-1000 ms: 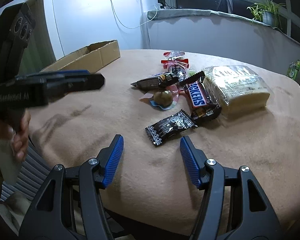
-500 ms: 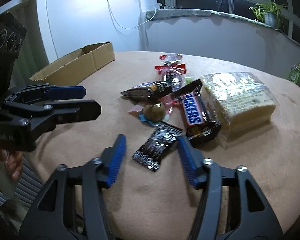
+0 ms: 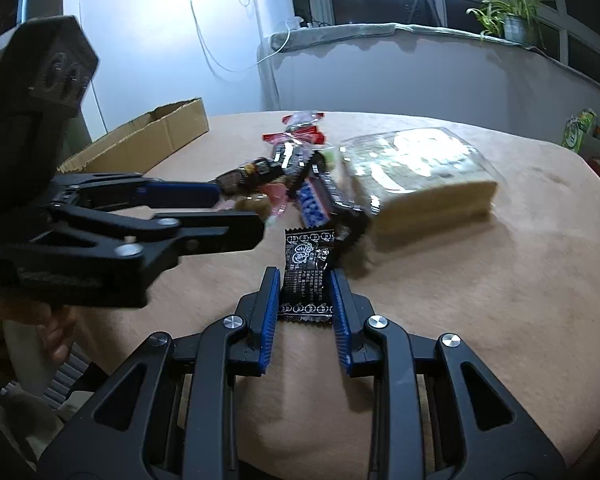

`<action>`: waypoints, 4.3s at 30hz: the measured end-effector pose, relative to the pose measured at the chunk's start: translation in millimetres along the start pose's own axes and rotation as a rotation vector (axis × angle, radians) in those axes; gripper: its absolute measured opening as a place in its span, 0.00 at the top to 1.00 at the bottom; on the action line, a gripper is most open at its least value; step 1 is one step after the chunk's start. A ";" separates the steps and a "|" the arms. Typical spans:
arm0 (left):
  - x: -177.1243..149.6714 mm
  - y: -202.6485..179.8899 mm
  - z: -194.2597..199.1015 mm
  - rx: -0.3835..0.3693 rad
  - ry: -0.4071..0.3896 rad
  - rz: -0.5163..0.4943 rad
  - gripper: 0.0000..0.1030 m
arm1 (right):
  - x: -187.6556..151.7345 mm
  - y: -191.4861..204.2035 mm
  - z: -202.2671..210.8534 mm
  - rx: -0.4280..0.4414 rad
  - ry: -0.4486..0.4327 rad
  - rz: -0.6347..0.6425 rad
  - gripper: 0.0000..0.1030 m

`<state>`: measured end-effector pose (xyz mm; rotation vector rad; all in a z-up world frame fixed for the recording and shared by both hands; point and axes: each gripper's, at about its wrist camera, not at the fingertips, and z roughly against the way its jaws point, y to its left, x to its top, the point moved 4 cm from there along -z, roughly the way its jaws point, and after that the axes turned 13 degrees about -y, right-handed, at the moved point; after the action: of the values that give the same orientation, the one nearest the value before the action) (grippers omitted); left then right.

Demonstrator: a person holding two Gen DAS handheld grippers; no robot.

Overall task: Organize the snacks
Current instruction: 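Grasp the kiwi candy with the left tool while the right tool grasps the black candy, then carry both candies into the cardboard box and open both tools, then move both open tools back toward the snack pile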

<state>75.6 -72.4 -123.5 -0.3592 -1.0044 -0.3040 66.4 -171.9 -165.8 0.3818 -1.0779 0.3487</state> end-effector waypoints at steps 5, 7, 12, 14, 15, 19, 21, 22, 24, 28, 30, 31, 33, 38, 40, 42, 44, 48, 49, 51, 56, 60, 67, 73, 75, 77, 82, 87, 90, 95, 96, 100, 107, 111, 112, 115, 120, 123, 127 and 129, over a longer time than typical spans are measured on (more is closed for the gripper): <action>2.5 -5.6 -20.1 0.062 0.032 -0.053 0.47 | -2.5 -9.9 5.8 0.015 -0.014 -0.023 0.75; 3.9 0.7 -22.7 0.101 0.032 -0.040 0.47 | -3.5 -11.7 7.0 0.023 -0.020 -0.029 0.75; 6.0 -3.9 -28.8 0.075 0.045 -0.073 0.51 | -5.3 -15.5 7.1 0.038 -0.031 -0.035 0.75; 6.1 -2.8 -33.2 0.077 0.059 -0.070 0.67 | -5.5 -15.4 7.0 0.041 -0.033 -0.037 0.75; 5.8 -2.0 -35.7 0.073 0.066 -0.062 0.71 | -5.5 -15.6 7.0 0.043 -0.033 -0.039 0.75; 3.5 -3.7 -32.8 0.067 0.057 -0.058 0.71 | -6.1 -18.0 8.0 0.042 -0.031 -0.037 0.75; 2.6 -3.0 -29.1 0.055 0.049 -0.047 0.71 | -5.6 -18.1 8.3 0.038 -0.031 -0.040 0.75; 1.7 -2.5 -27.1 0.050 0.048 -0.041 0.71 | -5.2 -17.2 8.4 0.036 -0.030 -0.041 0.75; 0.4 -2.7 -23.0 0.038 0.040 -0.034 0.71 | -4.5 -17.0 8.7 0.030 -0.028 -0.040 0.75; 0.3 -0.7 -12.5 0.024 0.023 -0.014 0.71 | -2.2 -15.2 12.4 0.014 -0.032 -0.042 0.75; 1.8 -0.2 -4.9 0.019 0.009 -0.010 0.71 | -0.7 -14.4 15.7 0.002 -0.036 -0.039 0.75; 2.9 0.3 -0.9 0.016 0.002 -0.009 0.71 | 0.5 -13.6 17.8 -0.003 -0.040 -0.039 0.75; 6.8 1.9 7.1 0.012 -0.016 -0.008 0.71 | 3.6 -12.9 23.0 -0.014 -0.049 -0.036 0.75; 16.3 7.2 27.6 0.018 -0.068 -0.002 0.71 | 15.1 -11.6 32.9 -0.042 -0.074 -0.018 0.75; 18.8 9.6 35.1 0.022 -0.086 0.002 0.71 | 21.9 -9.9 36.6 -0.052 -0.087 -0.008 0.75; 22.5 13.3 44.0 0.031 -0.108 0.004 0.71 | 28.5 -7.7 39.0 -0.058 -0.098 0.003 0.75; 26.0 17.4 51.4 0.038 -0.127 0.007 0.71 | 34.9 -4.1 40.3 -0.064 -0.107 0.016 0.75; 31.7 26.2 66.4 0.059 -0.164 0.009 0.71 | 48.3 7.0 40.1 -0.065 -0.122 0.043 0.75; 33.1 28.7 70.0 0.066 -0.173 0.009 0.71 | 51.4 10.5 39.3 -0.062 -0.126 0.051 0.75; 34.5 35.2 78.5 0.079 -0.191 0.013 0.71 | 58.0 17.8 37.0 -0.057 -0.130 0.066 0.75; 37.1 52.8 98.1 0.113 -0.232 0.029 0.71 | 70.8 34.8 30.4 -0.038 -0.136 0.101 0.75; 35.9 68.0 110.9 0.139 -0.257 0.046 0.71 | 79.3 52.6 21.5 -0.020 -0.138 0.124 0.75; 34.5 100.1 135.5 0.197 -0.300 0.077 0.71 | 95.7 90.8 1.2 0.037 -0.148 0.169 0.75; 30.3 129.4 155.3 0.266 -0.325 0.105 0.71 | 108.0 130.1 -19.5 0.107 -0.154 0.212 0.75; 27.9 140.4 161.5 0.285 -0.329 0.114 0.71 | 111.8 143.9 -26.0 0.131 -0.154 0.231 0.75; 25.0 151.7 169.2 0.307 -0.333 0.123 0.71 | 116.1 159.1 -33.5 0.157 -0.158 0.246 0.75; 21.8 176.1 182.5 0.350 -0.339 0.144 0.71 | 124.9 197.5 -47.9 0.227 -0.168 0.279 0.75; 17.2 195.8 190.6 0.393 -0.345 0.163 0.71 | 132.7 230.6 -60.9 0.289 -0.184 0.303 0.75; 14.2 206.0 193.6 0.410 -0.340 0.166 0.71 | 136.1 248.9 -73.0 0.319 -0.184 0.321 0.75; 11.4 226.7 193.2 0.436 -0.330 0.183 0.71 | 137.0 277.3 -104.3 0.361 -0.165 0.336 0.75; 10.6 230.9 191.1 0.438 -0.325 0.188 0.71 | 136.4 281.4 -111.7 0.368 -0.159 0.338 0.75; 2.0 244.8 175.4 0.439 -0.259 0.198 0.70 | 123.6 292.8 -144.5 0.379 -0.084 0.359 0.75; -11.8 243.2 186.3 0.492 -0.274 0.215 0.28 | 101.4 281.3 -132.6 0.325 -0.081 0.384 0.54; -9.0 237.2 193.2 0.504 -0.283 0.209 0.28 | 96.3 269.9 -114.4 0.316 -0.096 0.356 0.54; -7.7 235.4 193.7 0.508 -0.280 0.202 0.28 | 95.9 265.7 -111.6 0.313 -0.099 0.352 0.54; 1.3 224.7 192.5 0.544 -0.264 0.155 0.28 | 89.4 252.3 -97.3 0.297 -0.095 0.327 0.54; 17.0 198.3 192.5 0.559 -0.276 0.094 0.26 | 79.6 225.1 -74.6 0.255 -0.100 0.291 0.54; 25.8 180.9 192.0 0.549 -0.288 0.061 0.24 | 73.3 210.0 -62.7 0.238 -0.097 0.270 0.54; 34.1 163.4 187.9 0.535 -0.293 0.024 0.24 | 67.2 191.8 -48.2 0.217 -0.101 0.247 0.53; 36.0 154.7 186.4 0.531 -0.291 0.009 0.24 | 66.4 182.7 -43.4 0.208 -0.106 0.234 0.53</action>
<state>14.9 143.6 -25.4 0.0794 -1.3224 0.0325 45.9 15.2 -100.5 0.4638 -1.1973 0.6580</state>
